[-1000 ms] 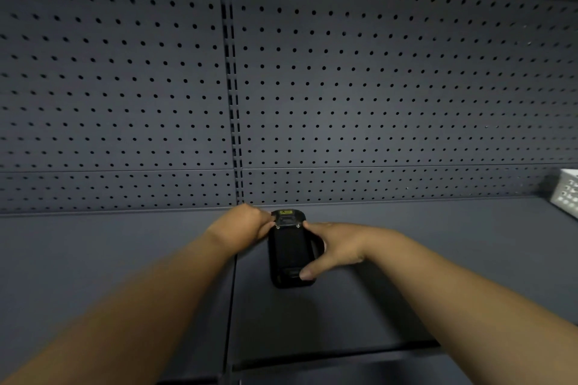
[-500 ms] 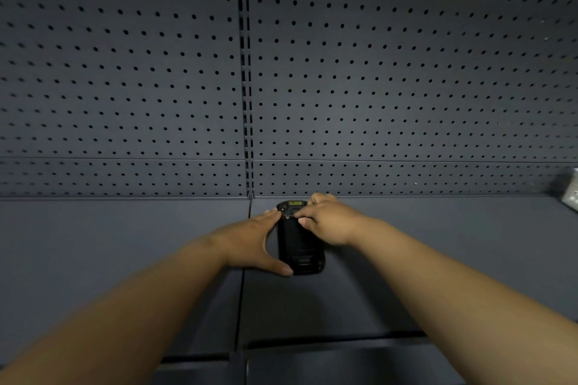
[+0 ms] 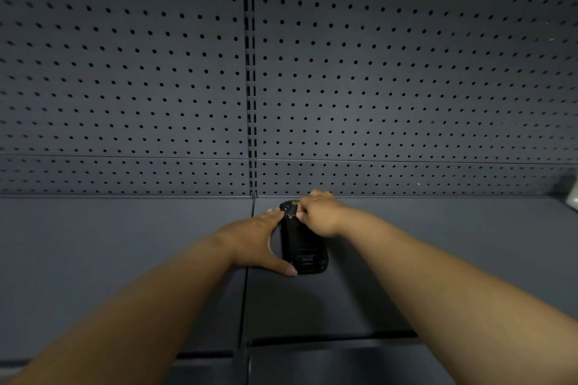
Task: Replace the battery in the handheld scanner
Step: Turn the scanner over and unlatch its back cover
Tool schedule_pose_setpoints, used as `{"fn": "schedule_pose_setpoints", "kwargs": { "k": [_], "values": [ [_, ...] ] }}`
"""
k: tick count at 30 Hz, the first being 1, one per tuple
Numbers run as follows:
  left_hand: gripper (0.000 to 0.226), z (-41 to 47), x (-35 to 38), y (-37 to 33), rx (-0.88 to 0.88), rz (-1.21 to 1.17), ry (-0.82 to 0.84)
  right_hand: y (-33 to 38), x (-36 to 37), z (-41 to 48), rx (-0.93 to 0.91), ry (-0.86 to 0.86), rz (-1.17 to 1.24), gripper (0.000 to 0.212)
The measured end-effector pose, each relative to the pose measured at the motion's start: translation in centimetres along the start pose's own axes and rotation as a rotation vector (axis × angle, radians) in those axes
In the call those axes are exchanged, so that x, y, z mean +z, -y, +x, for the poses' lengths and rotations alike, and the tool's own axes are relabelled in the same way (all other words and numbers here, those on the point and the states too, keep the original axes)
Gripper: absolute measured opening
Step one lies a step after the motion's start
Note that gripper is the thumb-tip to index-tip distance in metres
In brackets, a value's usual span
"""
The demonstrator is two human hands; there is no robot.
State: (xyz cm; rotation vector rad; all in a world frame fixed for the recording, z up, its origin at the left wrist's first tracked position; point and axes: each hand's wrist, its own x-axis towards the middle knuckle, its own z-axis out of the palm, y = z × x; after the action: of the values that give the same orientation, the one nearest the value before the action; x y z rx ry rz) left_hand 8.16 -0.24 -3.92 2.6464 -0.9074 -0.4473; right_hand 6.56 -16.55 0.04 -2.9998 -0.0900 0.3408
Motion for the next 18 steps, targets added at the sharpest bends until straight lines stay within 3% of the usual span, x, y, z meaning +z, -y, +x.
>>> {"fn": "schedule_pose_setpoints", "kwargs": {
  "k": [18],
  "values": [
    [0.108,-0.3,-0.8,-0.6,0.048,0.041,-0.039,-1.0,-0.4,-0.4,-0.059,-0.072,0.003,0.034]
  ]
}}
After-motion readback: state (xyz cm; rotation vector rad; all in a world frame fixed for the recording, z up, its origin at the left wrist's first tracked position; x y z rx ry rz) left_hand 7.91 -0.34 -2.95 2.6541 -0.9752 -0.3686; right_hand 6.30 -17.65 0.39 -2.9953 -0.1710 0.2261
